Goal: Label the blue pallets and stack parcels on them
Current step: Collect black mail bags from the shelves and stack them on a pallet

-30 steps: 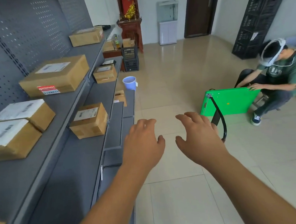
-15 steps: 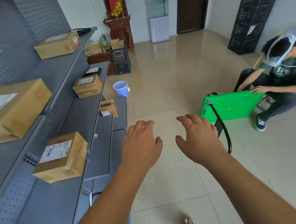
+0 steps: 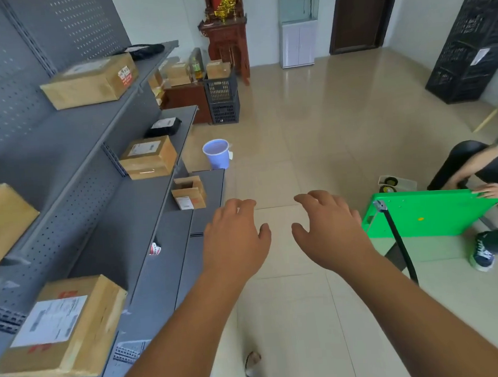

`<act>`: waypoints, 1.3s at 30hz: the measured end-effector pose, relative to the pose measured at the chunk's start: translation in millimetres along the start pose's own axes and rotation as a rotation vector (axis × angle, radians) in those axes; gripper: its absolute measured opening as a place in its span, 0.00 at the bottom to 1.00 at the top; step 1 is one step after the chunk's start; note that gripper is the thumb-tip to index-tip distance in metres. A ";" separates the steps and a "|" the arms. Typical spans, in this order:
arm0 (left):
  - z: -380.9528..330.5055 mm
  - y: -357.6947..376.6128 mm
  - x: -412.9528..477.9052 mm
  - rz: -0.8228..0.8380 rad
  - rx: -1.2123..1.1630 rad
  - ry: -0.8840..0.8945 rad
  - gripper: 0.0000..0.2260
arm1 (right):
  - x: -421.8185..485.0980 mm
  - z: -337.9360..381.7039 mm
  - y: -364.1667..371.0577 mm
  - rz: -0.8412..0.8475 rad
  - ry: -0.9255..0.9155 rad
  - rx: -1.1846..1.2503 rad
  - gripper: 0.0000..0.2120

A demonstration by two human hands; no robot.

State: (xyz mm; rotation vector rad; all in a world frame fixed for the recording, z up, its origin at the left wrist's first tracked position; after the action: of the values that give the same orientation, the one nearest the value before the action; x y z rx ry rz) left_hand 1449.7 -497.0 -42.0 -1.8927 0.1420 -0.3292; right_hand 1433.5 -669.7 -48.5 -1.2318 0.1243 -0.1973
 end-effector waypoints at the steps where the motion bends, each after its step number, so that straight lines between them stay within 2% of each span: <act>1: 6.2 4.7 16.7 0.003 -0.008 -0.001 0.22 | 18.3 3.1 3.7 0.001 -0.004 -0.007 0.27; 12: 80.2 23.8 238.9 0.016 -0.054 0.071 0.22 | 233.1 45.7 24.3 -0.019 0.079 -0.041 0.27; 19: 105.8 44.7 354.1 0.089 -0.076 0.100 0.23 | 347.1 53.2 39.5 0.011 0.149 -0.037 0.27; 28: 116.1 75.3 521.5 0.103 -0.097 0.101 0.22 | 518.7 49.9 60.8 0.053 0.115 0.010 0.27; 35: 128.4 85.7 649.9 0.064 -0.076 0.003 0.22 | 681.1 61.7 36.6 0.038 0.003 0.042 0.27; 39: 157.8 94.7 703.3 0.072 -0.069 -0.083 0.22 | 747.7 87.6 51.7 0.095 -0.067 0.032 0.27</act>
State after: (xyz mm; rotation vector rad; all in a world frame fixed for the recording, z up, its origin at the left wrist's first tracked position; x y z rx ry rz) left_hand 2172.7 -567.9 -69.0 -1.9607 0.1672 -0.1992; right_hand 2185.2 -734.3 -59.4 -1.1963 0.1207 -0.0755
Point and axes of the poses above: each hand's wrist, its own x-axis towards the middle knuckle, its own y-axis out of the palm, z = x × y, the point moved 8 cm from there along x, towards the middle knuckle, and after that the axes turned 8 degrees about y, right-handed, at the moved point
